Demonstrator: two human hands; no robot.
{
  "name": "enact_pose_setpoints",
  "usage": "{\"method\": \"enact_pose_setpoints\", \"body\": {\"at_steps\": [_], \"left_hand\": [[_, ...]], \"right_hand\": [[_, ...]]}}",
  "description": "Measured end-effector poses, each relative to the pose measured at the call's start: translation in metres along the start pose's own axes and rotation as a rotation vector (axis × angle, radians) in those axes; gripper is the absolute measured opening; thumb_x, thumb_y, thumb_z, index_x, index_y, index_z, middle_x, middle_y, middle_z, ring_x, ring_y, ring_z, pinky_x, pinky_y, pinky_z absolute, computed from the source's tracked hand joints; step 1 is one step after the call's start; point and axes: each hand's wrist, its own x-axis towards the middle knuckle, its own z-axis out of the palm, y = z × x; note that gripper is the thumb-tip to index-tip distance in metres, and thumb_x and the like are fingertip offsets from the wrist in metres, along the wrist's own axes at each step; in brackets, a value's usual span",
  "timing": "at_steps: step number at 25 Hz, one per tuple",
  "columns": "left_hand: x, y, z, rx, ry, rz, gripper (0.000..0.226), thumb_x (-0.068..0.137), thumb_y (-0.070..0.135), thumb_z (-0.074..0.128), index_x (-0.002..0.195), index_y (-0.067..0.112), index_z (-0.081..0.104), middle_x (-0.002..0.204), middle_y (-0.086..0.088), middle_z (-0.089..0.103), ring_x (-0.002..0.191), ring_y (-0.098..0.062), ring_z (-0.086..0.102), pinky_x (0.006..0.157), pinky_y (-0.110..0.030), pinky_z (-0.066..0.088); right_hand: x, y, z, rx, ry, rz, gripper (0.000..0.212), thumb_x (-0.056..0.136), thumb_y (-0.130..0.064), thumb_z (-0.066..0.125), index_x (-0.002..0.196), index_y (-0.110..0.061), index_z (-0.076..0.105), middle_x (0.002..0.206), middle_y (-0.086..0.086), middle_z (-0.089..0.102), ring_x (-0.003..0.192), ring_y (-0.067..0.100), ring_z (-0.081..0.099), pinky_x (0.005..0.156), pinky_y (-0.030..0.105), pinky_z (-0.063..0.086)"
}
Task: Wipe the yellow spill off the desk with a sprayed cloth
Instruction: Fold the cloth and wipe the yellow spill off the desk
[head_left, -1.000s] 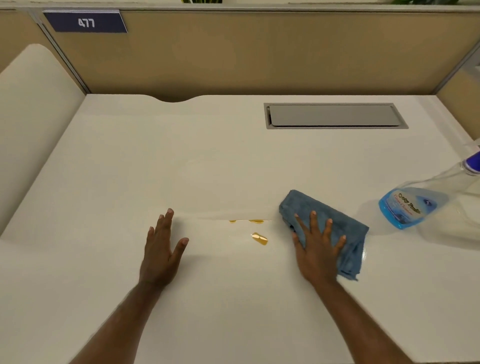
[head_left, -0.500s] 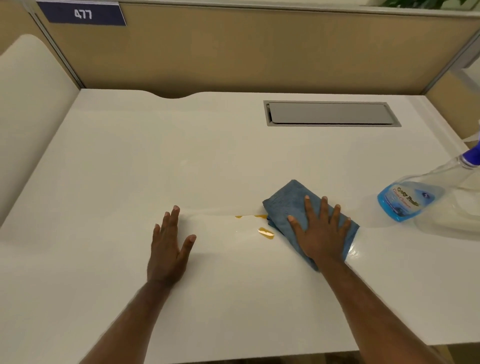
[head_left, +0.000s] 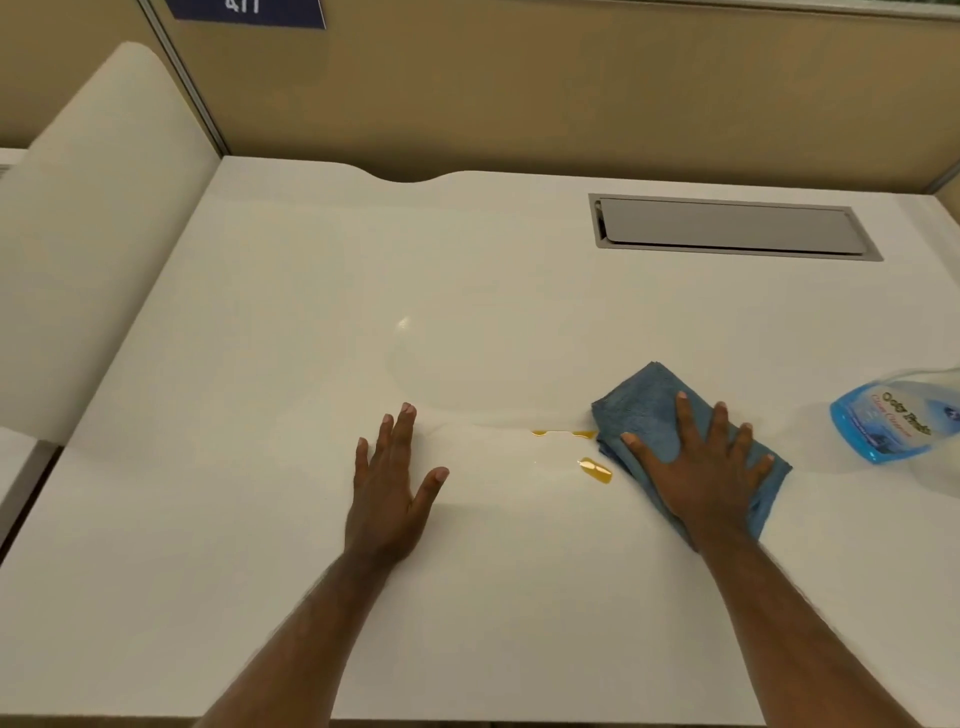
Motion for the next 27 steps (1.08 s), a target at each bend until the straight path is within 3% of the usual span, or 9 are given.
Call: {"method": "enact_pose_setpoints", "body": {"at_steps": [4, 9, 14, 18, 23, 27], "left_hand": [[0.000, -0.006, -0.004, 0.013, 0.002, -0.008, 0.080, 0.087, 0.072, 0.010, 0.152, 0.026, 0.001, 0.160, 0.013, 0.006, 0.146, -0.001, -0.005, 0.120, -0.035, -0.006], [-0.001, -0.004, -0.001, 0.052, -0.003, 0.015, 0.079, 0.088, 0.070, 0.012, 0.152, 0.026, 0.002, 0.160, 0.011, 0.009, 0.147, -0.002, -0.003, 0.120, -0.035, -0.005], [0.001, 0.000, 0.001, 0.098, -0.025, 0.019, 0.080, 0.087, 0.071, 0.010, 0.152, 0.026, 0.002, 0.160, 0.012, 0.009, 0.147, -0.002, -0.002, 0.120, -0.035, -0.005], [0.001, 0.001, 0.001, 0.128, -0.033, 0.001, 0.079, 0.087, 0.071, 0.009, 0.152, 0.026, 0.001, 0.160, 0.010, 0.010, 0.147, -0.003, -0.001, 0.120, -0.035, -0.005], [0.001, 0.002, 0.001, 0.154, -0.036, -0.009, 0.080, 0.087, 0.071, 0.007, 0.152, 0.026, 0.001, 0.160, 0.009, 0.011, 0.147, -0.005, 0.000, 0.120, -0.032, -0.007], [0.000, 0.002, 0.001, 0.163, -0.037, -0.006, 0.080, 0.087, 0.070, 0.008, 0.152, 0.025, 0.001, 0.160, 0.009, 0.010, 0.147, -0.005, -0.001, 0.120, -0.033, -0.007]], "right_hand": [[0.007, 0.008, -0.005, -0.007, 0.000, 0.078, 0.100, 0.065, -0.095, 0.004, 0.150, -0.043, 0.003, 0.162, 0.010, 0.010, 0.147, 0.038, 0.006, 0.110, 0.071, 0.004], [0.000, 0.019, -0.005, -0.099, -0.061, -0.212, 0.099, 0.064, -0.095, 0.018, 0.147, -0.049, -0.008, 0.163, 0.004, 0.005, 0.146, 0.038, 0.009, 0.108, 0.070, 0.010], [0.002, 0.027, 0.000, -0.138, -0.022, -0.275, 0.099, 0.064, -0.094, 0.030, 0.148, -0.050, 0.001, 0.161, 0.007, 0.015, 0.142, 0.041, 0.021, 0.105, 0.068, 0.018], [0.013, 0.035, 0.002, -0.024, 0.088, -0.076, 0.077, 0.079, -0.077, 0.028, 0.148, -0.046, 0.016, 0.155, 0.010, 0.031, 0.137, 0.039, 0.033, 0.107, 0.063, 0.021], [0.041, 0.045, -0.006, 0.047, 0.043, 0.264, 0.077, 0.084, -0.076, 0.031, 0.150, -0.041, 0.012, 0.160, 0.013, 0.017, 0.143, 0.043, 0.016, 0.108, 0.072, 0.009], [0.050, 0.035, -0.012, 0.133, 0.049, 0.363, 0.072, 0.086, -0.073, 0.031, 0.149, -0.040, 0.018, 0.158, 0.012, 0.020, 0.141, 0.045, 0.018, 0.106, 0.074, 0.008]]}}
